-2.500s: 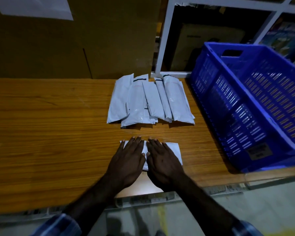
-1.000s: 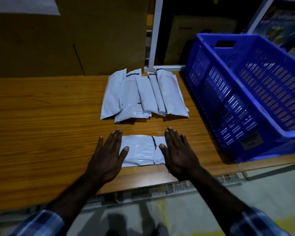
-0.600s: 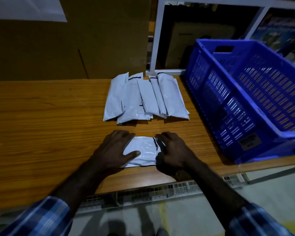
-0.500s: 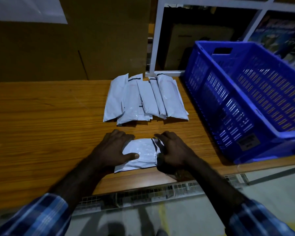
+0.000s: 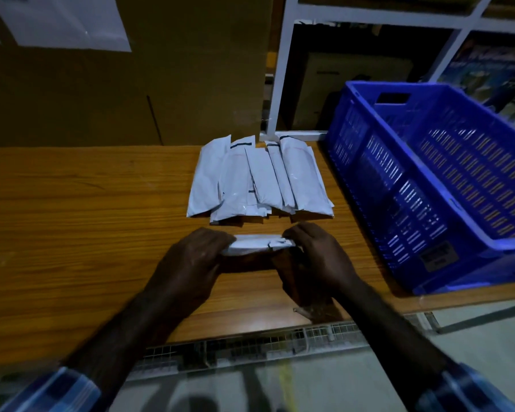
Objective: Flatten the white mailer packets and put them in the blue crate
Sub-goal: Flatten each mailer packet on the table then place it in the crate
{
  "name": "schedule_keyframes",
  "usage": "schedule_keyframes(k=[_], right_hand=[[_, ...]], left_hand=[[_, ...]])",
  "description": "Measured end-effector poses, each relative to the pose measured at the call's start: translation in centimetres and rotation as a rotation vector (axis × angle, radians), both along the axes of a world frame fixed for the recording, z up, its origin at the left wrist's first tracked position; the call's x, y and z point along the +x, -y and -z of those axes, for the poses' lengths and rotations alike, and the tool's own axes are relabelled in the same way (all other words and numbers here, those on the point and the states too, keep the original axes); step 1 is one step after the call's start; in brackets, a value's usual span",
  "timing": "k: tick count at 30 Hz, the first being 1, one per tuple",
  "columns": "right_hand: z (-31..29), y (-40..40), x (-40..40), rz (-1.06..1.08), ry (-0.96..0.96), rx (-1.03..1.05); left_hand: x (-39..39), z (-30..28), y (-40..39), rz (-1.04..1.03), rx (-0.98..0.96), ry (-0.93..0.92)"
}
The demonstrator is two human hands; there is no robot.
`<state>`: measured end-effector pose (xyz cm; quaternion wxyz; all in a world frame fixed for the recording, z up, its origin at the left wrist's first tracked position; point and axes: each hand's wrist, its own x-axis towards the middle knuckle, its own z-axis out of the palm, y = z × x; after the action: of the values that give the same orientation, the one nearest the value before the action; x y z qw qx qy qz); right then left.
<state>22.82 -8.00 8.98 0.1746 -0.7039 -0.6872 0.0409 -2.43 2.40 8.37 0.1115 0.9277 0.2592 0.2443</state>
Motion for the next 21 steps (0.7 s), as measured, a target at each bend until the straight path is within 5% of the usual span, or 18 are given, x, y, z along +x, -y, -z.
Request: schedule_keyframes(k=[9, 21], right_hand=[[3.1, 3.7, -5.0, -0.031, 0.078, 0.053], [7.8, -0.3, -9.0, -0.051, 0.063, 0.139]], left_hand=[[-0.8, 6.1, 4.3, -0.095, -0.163, 0.020], [1.6, 8.2, 4.0, -0.183, -0.101, -0.122]])
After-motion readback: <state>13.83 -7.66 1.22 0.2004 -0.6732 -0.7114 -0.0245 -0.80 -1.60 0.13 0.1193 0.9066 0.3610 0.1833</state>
